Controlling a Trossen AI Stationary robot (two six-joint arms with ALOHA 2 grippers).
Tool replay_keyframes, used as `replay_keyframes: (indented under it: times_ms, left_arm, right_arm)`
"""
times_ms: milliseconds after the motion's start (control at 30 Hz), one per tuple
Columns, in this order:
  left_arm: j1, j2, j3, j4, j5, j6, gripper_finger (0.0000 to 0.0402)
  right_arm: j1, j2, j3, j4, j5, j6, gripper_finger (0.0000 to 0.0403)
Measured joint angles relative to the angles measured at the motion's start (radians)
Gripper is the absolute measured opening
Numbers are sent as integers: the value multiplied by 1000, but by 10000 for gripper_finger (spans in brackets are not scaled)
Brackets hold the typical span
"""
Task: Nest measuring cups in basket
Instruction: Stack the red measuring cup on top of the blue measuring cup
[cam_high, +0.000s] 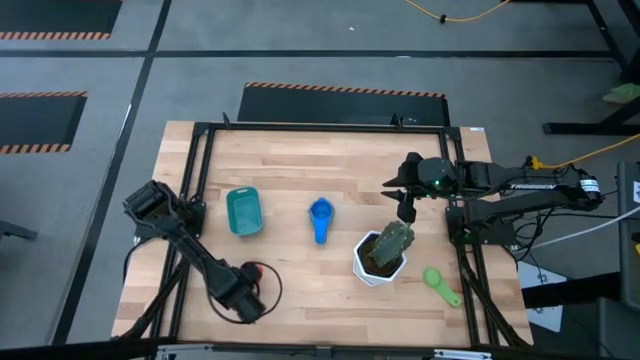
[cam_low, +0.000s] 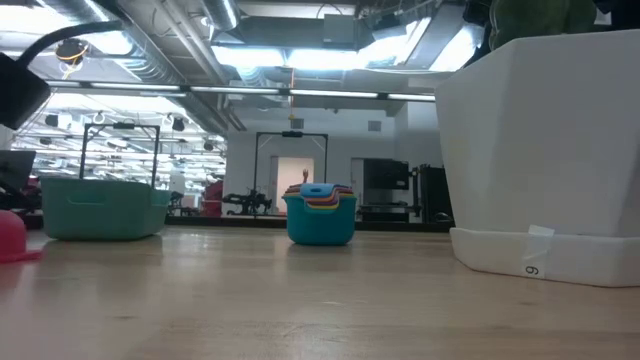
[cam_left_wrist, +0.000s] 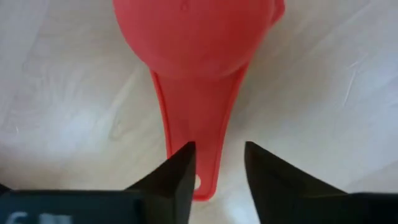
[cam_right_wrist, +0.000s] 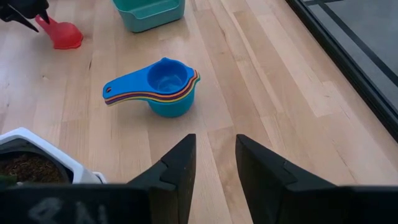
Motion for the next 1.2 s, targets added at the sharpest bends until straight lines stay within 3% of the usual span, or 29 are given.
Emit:
replay_keyframes:
  times_ms: [200, 733, 1200]
  left_arm:
    - [5, 0, 0, 1, 16, 0, 163]
    - [4, -8, 0, -57, 119, 27, 161]
    - [-17, -8, 0, -54, 146, 26, 161]
  right_arm:
    - [0, 0, 0, 0, 0, 0, 117]
    - [0, 0, 0, 0, 0, 3, 117]
    - [0, 0, 0, 0, 0, 3, 117]
